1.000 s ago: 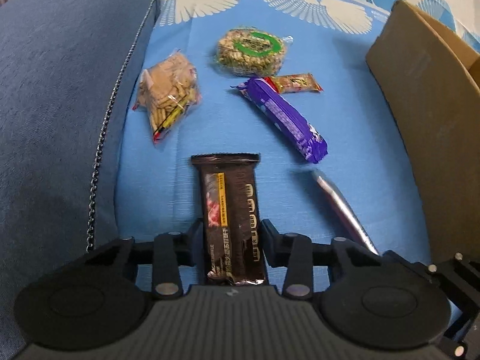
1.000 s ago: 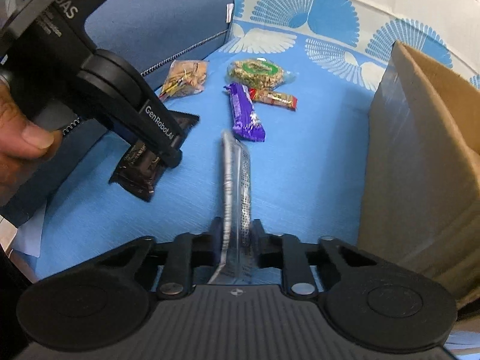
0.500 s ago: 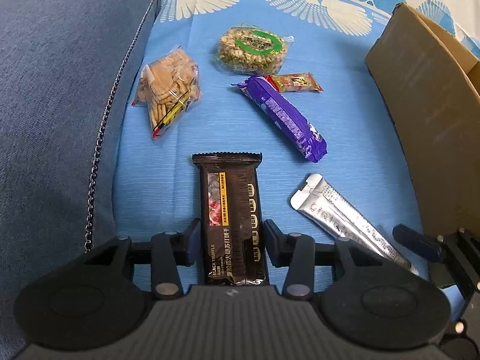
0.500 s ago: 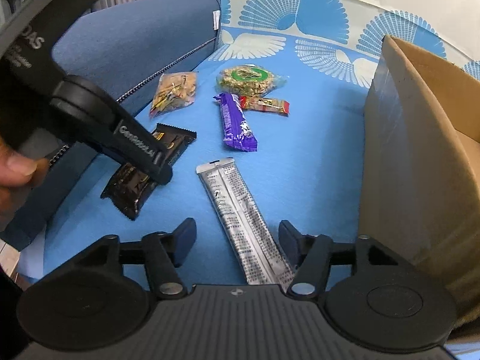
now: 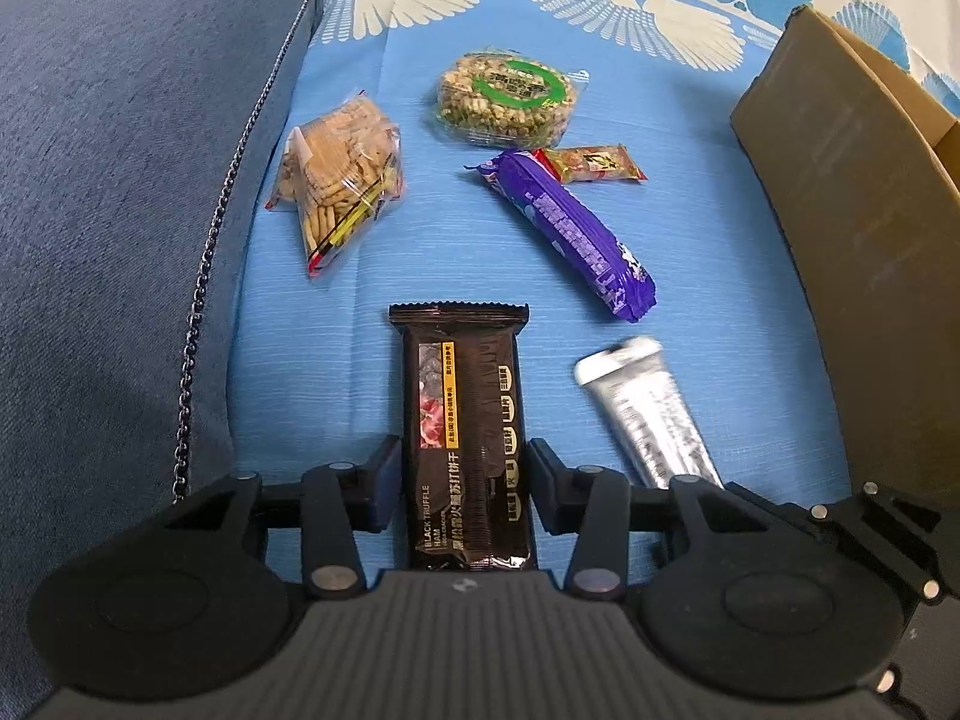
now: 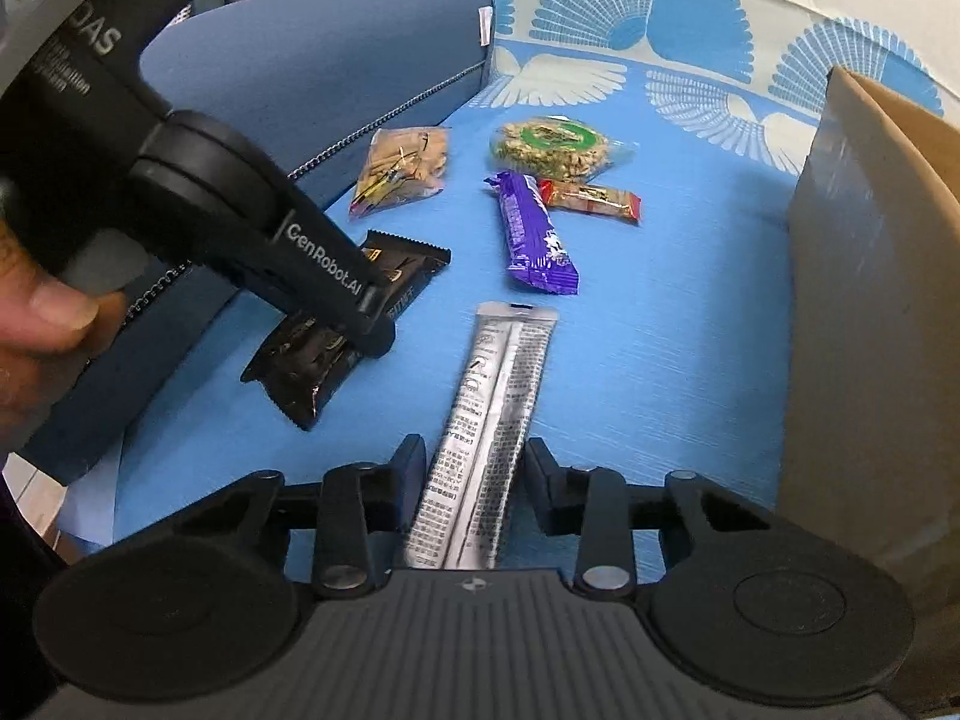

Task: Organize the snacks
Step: 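Close the left tool on the dark chocolate bar while the right tool regrasps the silver bar, then lift and carry both held bars over the cardboard box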

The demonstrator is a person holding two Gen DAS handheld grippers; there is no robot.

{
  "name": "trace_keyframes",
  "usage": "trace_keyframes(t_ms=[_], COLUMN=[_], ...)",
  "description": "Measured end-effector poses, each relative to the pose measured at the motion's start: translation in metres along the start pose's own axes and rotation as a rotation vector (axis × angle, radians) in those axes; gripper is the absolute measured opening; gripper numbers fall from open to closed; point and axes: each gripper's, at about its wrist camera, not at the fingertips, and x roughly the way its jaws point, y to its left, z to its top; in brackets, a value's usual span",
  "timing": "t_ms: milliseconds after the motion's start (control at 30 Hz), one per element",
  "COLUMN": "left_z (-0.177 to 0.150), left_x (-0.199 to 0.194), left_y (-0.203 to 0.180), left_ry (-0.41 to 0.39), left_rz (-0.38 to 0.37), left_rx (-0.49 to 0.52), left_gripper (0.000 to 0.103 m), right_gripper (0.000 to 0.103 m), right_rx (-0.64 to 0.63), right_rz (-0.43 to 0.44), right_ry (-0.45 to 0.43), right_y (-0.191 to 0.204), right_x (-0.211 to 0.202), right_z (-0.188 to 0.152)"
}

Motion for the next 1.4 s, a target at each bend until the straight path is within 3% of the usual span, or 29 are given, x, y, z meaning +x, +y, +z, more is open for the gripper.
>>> trace_keyframes(t_ms=[167, 333, 433, 567, 733, 800, 867, 967, 1400], left_z=[0.000, 0.000, -0.002, -0.002, -0.003, -0.003, -0.004, -0.004, 0.000], left_x=[0.000, -0.002, -0.001, 0.000, 0.002, 0.003, 0.002, 0.000, -0.008], left_y=[0.001, 0.001, -0.007, -0.011, -0.013, -0.015, -0.016, -0.014, -0.010], left_ry=[-0.004, -0.001, 0.002, 0.003, -0.001, -0.003, -0.007, -0.010, -0.036], left_rz=[-0.010, -0.051, -0.042, -0.033, -0.027, -0.021, -0.016, -0.025, -0.028], left_rx=[-0.009, -0.012, 0.032, 0.050, 0.067, 0.079, 0.083, 0.066, 0.042], left_gripper=[0.044, 0.044, 0.047, 0.050, 0.050, 0.050, 0.047, 0.044, 0.044], right_gripper=[0.027, 0.027, 0.033, 0.053, 0.053, 0.050, 0.031, 0.025, 0.024], right_rx=[0.056, 0.064, 0.081, 0.087, 0.112, 0.074, 0.053, 0.048, 0.070], right_rz=[-0.008, -0.097, -0.114, -0.120, -0.111, -0.112, -0.102, -0.099, -0.093], right_ry=[-0.010, 0.000, 0.038, 0.006, 0.023, 0.014, 0.004, -0.004, -0.138], right_y=[-0.007, -0.008, -0.011, -0.016, -0.023, -0.019, -0.016, -0.015, -0.018], right_x=[-0.003, -0.006, -0.006, -0.005, 0.007, 0.007, 0.006, 0.004, -0.026], right_z=[0.002, 0.003, 0.001, 0.006, 0.006, 0.005, 0.005, 0.005, 0.010])
